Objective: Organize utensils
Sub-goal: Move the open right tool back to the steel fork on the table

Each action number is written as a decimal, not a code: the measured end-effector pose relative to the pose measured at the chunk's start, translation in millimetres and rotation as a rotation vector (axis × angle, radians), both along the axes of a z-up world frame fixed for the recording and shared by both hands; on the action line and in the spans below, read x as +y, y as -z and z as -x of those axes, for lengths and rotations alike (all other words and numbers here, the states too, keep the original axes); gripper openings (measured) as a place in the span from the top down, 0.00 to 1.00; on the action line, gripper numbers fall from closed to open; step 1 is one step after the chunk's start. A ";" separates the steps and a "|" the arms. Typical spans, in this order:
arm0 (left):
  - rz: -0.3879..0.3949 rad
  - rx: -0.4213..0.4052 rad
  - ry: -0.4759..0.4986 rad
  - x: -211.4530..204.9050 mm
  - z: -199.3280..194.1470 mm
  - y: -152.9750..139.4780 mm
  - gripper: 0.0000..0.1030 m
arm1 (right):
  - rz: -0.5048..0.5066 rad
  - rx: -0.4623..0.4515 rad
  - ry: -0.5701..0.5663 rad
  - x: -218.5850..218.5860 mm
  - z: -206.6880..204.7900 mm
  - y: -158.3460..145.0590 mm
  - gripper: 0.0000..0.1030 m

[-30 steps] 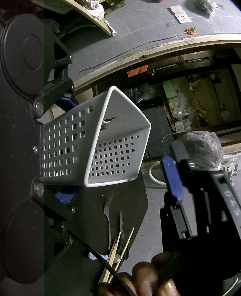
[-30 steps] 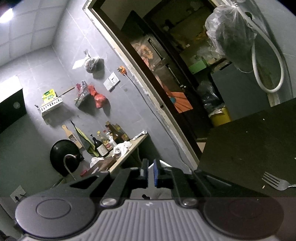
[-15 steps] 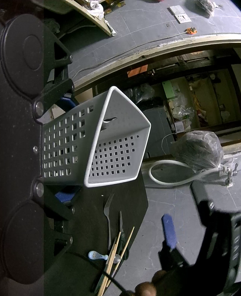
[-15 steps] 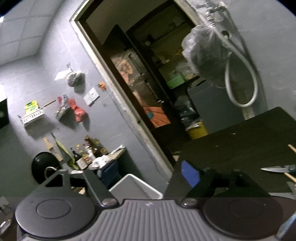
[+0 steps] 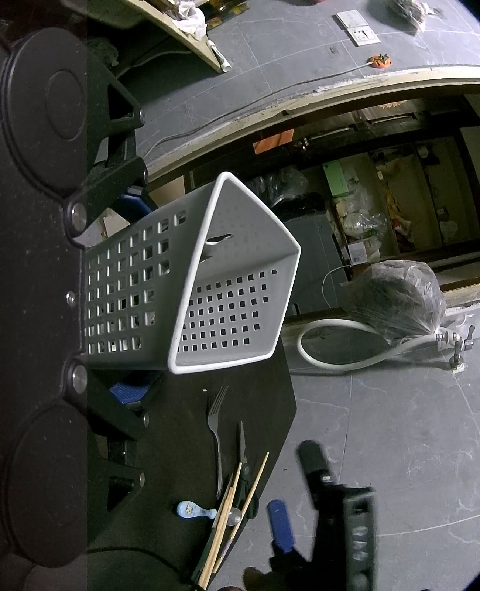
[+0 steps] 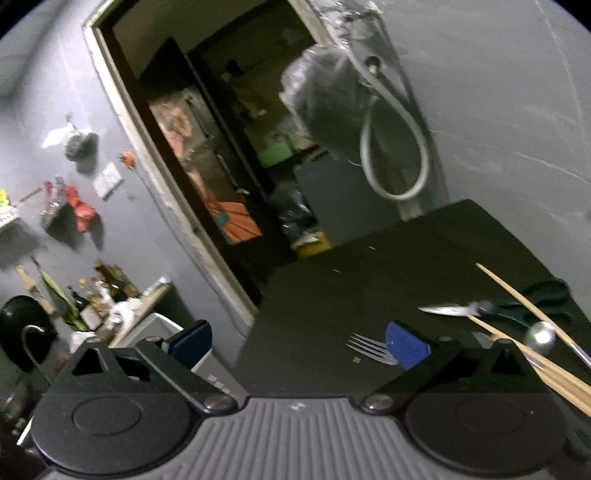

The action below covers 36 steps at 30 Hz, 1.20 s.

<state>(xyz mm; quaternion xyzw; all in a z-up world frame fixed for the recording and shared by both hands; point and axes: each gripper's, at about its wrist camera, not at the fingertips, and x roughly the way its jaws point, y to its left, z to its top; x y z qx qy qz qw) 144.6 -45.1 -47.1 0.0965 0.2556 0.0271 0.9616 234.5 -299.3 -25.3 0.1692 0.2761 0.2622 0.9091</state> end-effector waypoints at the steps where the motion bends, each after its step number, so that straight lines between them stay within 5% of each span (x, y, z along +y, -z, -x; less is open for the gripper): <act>1: 0.000 0.000 0.000 0.1 -0.1 0.0 0.19 | 0.013 0.012 0.014 -0.8 -0.7 2.9 0.00; 9: 0.000 0.000 -0.001 -0.1 -0.1 0.1 0.19 | 0.145 0.192 0.184 -8.0 -10.4 33.3 0.00; 16: 0.000 0.000 -0.001 -0.1 -0.2 0.1 0.19 | 0.165 0.301 0.256 -22.3 -15.5 51.9 0.00; 36: 0.000 0.003 -0.005 2.6 3.6 -0.2 0.18 | 0.205 0.332 0.215 -10.1 -19.3 57.8 0.00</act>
